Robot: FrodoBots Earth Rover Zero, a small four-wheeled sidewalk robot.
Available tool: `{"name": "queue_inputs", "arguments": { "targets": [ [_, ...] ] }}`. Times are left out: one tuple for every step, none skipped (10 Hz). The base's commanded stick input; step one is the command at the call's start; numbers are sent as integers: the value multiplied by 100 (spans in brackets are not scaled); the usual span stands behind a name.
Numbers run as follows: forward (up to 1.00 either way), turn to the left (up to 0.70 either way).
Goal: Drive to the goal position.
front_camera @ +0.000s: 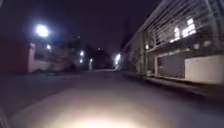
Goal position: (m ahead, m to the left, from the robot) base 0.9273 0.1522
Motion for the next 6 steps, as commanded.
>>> {"name": "queue_inputs", "arguments": {
  "targets": [
    [70, 0],
    [70, 0],
    [70, 0],
    [70, 0],
    [70, 0],
    [70, 0]
  ]
}}
